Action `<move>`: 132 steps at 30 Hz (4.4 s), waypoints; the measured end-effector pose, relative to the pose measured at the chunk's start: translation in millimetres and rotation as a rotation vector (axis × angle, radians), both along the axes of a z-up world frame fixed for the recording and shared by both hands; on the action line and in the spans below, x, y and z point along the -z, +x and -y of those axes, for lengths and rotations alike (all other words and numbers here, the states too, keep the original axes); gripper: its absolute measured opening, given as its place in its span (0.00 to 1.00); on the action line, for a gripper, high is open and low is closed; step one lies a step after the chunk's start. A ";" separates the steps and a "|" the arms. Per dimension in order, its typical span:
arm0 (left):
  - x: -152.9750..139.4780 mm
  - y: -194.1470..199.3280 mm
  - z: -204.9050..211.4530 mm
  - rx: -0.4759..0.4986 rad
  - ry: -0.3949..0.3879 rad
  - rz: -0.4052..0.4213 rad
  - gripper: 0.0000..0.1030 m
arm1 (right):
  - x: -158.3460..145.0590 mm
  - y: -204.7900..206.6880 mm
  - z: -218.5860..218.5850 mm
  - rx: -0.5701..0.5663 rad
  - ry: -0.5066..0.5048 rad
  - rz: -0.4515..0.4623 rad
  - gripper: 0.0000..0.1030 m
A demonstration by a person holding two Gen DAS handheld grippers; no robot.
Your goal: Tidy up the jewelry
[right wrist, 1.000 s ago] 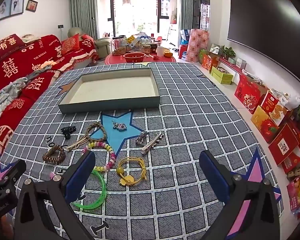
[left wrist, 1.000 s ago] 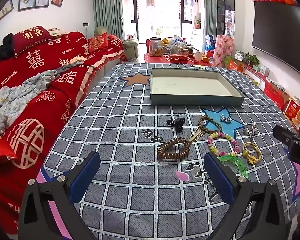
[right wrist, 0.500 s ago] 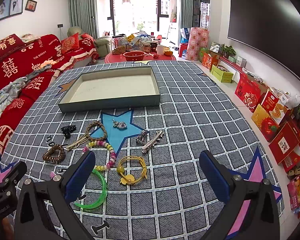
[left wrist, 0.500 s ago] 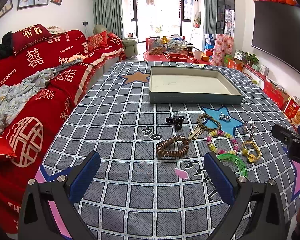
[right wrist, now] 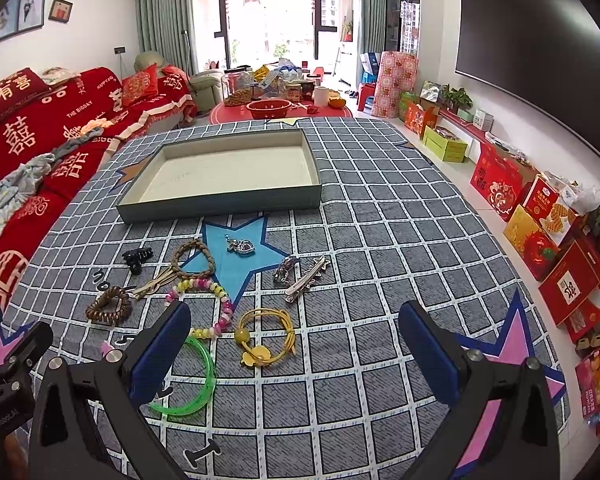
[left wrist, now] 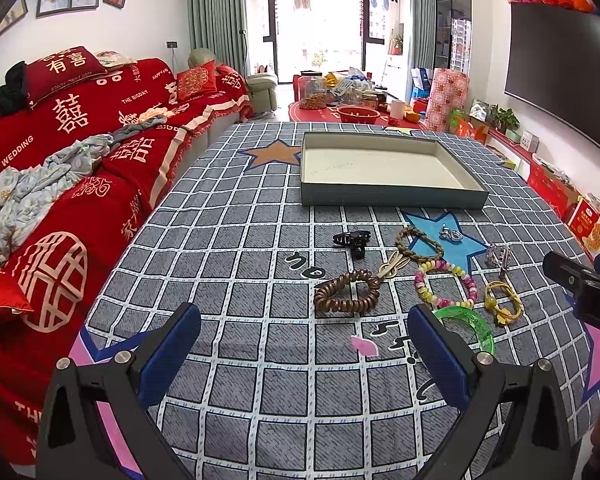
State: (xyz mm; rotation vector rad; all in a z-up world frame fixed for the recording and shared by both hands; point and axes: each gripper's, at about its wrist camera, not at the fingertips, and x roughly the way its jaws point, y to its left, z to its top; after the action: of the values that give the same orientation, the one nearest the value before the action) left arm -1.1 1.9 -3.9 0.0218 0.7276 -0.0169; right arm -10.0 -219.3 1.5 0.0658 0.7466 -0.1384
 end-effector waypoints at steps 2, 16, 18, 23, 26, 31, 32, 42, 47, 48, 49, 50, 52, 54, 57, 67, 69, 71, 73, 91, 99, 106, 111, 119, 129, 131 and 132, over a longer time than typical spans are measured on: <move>-0.2 0.0 -0.2 0.001 0.000 0.000 1.00 | -0.1 0.4 0.3 -0.001 0.000 0.001 1.00; 0.8 -0.7 -1.3 -0.004 -0.001 -0.002 1.00 | 0.3 0.5 0.2 -0.003 0.001 -0.001 1.00; 0.5 -0.5 -1.6 -0.004 -0.002 -0.002 1.00 | 0.8 0.2 0.2 -0.003 0.003 -0.001 1.00; 0.8 -0.8 -1.7 -0.003 -0.001 -0.002 1.00 | -0.2 0.6 0.3 -0.002 0.002 -0.001 1.00; 0.7 -0.6 -2.0 -0.003 -0.002 -0.003 1.00 | -0.3 0.5 0.3 -0.002 0.003 -0.001 1.00; 0.8 -0.6 -2.0 -0.004 -0.003 -0.003 1.00 | 0.6 0.7 0.1 -0.002 0.003 -0.001 1.00; 0.4 -0.3 -1.8 -0.003 -0.002 -0.003 1.00 | -0.2 0.6 0.4 -0.003 0.004 -0.002 1.00; 0.6 -0.5 -2.1 -0.003 -0.001 -0.003 1.00 | 0.8 0.4 0.2 -0.002 0.005 -0.001 1.00; 1.3 -1.8 -4.0 -0.003 -0.004 -0.005 1.00 | 0.7 0.4 0.6 -0.003 0.005 -0.002 1.00; 1.2 -2.0 -4.1 -0.003 -0.003 -0.004 1.00 | 0.0 0.6 0.8 -0.003 0.006 -0.003 1.00; 0.9 -1.0 -3.6 -0.003 -0.003 -0.004 1.00 | 0.0 0.2 -0.3 -0.003 0.005 -0.003 1.00; 1.3 -1.7 -4.0 -0.004 -0.003 -0.004 1.00 | 0.0 0.3 -0.3 -0.003 0.005 -0.002 1.00; 1.2 -1.5 -4.0 -0.003 -0.003 -0.004 1.00 | 0.1 0.2 -0.2 -0.003 0.006 -0.003 1.00; 1.2 -1.6 -4.1 -0.004 -0.003 -0.004 1.00 | 0.2 0.2 -0.3 -0.004 0.005 -0.002 1.00; 0.7 -1.1 -3.9 -0.003 -0.004 -0.004 1.00 | 0.2 0.2 -0.1 -0.004 0.007 -0.003 1.00; 0.4 -0.8 -4.2 -0.001 -0.002 -0.006 1.00 | 0.6 0.3 0.1 -0.002 0.007 -0.003 1.00; 0.2 -0.4 -4.0 -0.002 -0.003 -0.006 1.00 | 1.0 0.2 -0.1 -0.003 0.008 -0.004 1.00; 0.4 -0.7 -4.3 -0.002 -0.003 -0.007 1.00 | 0.8 0.4 -0.1 -0.003 0.006 -0.004 1.00; 0.9 -1.6 -5.3 -0.002 -0.004 -0.007 1.00 | 0.3 0.4 0.3 -0.004 0.008 -0.003 1.00; 7.4 -5.4 -6.9 0.005 -0.003 -0.016 1.00 | 3.7 -0.7 -2.3 -0.009 0.024 -0.007 1.00; 14.0 -1.1 -6.5 0.048 0.008 -0.053 1.00 | 12.2 -1.8 6.7 0.000 0.108 -0.033 1.00; 21.1 31.8 -15.4 0.088 -0.008 -0.118 1.00 | 24.0 2.7 26.7 0.035 0.119 -0.130 1.00; 26.5 48.7 -15.9 0.129 0.020 -0.131 1.00 | 35.4 10.0 34.1 0.033 0.101 -0.191 1.00; 32.1 62.9 -1.1 0.252 0.073 -0.142 1.00 | 44.5 22.9 30.5 -0.003 0.065 -0.237 1.00; 43.6 77.9 11.6 0.317 0.102 -0.175 1.00 | 55.7 38.9 1.9 -0.133 -0.007 -0.270 0.91; 45.1 79.1 14.5 0.326 0.102 -0.181 1.00 | 60.6 43.1 -0.6 -0.146 -0.015 -0.288 0.86; 46.2 80.1 16.8 0.333 0.100 -0.187 1.00 | 63.9 45.7 -2.1 -0.153 -0.017 -0.299 0.84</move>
State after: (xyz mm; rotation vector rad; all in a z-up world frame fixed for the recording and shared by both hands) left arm 79.0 -14.9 -50.1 0.2393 0.9052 -0.3038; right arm 35.7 -217.2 -62.3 -0.0288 1.0458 -0.0080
